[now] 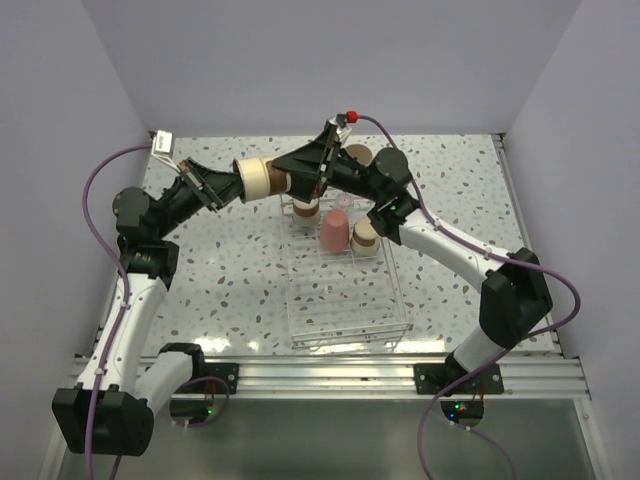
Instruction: Load the cups into the dish rack
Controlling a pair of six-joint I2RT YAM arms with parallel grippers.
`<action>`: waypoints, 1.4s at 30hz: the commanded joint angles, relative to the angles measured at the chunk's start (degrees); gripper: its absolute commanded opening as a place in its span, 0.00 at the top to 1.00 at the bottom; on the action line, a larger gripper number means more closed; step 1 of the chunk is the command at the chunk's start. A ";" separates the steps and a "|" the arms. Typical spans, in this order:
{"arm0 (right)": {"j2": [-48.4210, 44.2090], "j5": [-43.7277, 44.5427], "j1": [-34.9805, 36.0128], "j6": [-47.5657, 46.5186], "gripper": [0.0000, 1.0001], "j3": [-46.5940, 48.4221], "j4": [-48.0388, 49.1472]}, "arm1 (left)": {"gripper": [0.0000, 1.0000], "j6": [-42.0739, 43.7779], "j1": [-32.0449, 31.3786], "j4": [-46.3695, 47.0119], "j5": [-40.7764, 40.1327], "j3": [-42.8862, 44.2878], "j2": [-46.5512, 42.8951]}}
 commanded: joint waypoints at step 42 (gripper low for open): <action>-15.74 0.22 -9.65 -50.05 0.90 6.98 -64.72 | 0.00 33.62 -0.13 -68.35 -35.73 16.46 -0.80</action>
